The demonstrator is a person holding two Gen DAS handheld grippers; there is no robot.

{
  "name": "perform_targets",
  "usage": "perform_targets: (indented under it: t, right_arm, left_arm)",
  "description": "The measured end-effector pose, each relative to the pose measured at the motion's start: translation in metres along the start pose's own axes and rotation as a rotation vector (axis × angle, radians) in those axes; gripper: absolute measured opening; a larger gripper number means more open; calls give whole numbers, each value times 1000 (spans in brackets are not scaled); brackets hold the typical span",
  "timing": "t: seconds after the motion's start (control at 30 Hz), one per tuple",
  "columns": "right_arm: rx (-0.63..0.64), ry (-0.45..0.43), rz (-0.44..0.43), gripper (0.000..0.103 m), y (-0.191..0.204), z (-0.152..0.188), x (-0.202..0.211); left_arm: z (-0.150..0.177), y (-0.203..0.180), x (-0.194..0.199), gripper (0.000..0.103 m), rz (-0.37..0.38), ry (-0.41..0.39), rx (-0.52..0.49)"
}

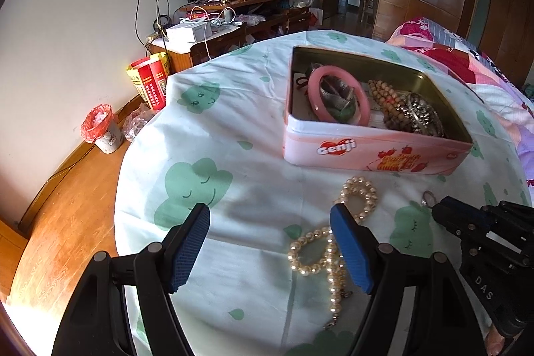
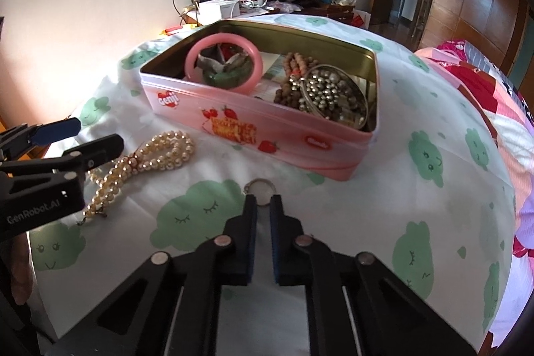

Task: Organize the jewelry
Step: 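Grasp the pearl necklace with the left tool while the right tool lowers toward the small ring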

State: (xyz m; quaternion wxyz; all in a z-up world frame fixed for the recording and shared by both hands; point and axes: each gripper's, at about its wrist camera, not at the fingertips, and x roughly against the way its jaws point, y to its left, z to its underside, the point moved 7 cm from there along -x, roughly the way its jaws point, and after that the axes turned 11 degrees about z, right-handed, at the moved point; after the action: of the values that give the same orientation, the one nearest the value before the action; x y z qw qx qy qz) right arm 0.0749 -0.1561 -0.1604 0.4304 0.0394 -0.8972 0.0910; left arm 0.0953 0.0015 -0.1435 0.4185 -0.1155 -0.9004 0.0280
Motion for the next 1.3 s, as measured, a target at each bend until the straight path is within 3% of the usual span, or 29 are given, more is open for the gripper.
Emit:
perform_targets:
  t: [0.17,0.3,0.47,0.9,0.93,0.97,1.3]
  right_arm:
    - [-2,1,13,9,-3,1,1]
    - [-4,4,-6,22,0,-3,0]
    - [11,10,13,23,4,-10,-5]
    - [16,9,35,22,-1,-1,0]
    - [17,8,45,20,-4,1,2]
    - [22,2,53,10,-6,3,4]
    - [-9,0,73,9,-25,17,10]
  left_arm:
    - [0,-5,-3,75,0,7,-11]
    - [-2,2,-13,75,-25,23,3]
    - [-3,6,-16,75,-12,30,19]
    - [-1,-4,-11,75,19,32,-5]
    - [-2,-6,-10,75,20,30,-11]
    - [-2,-8,-8,75,20,28,-14]
    - [1,-25,-9,75,65,39,-48]
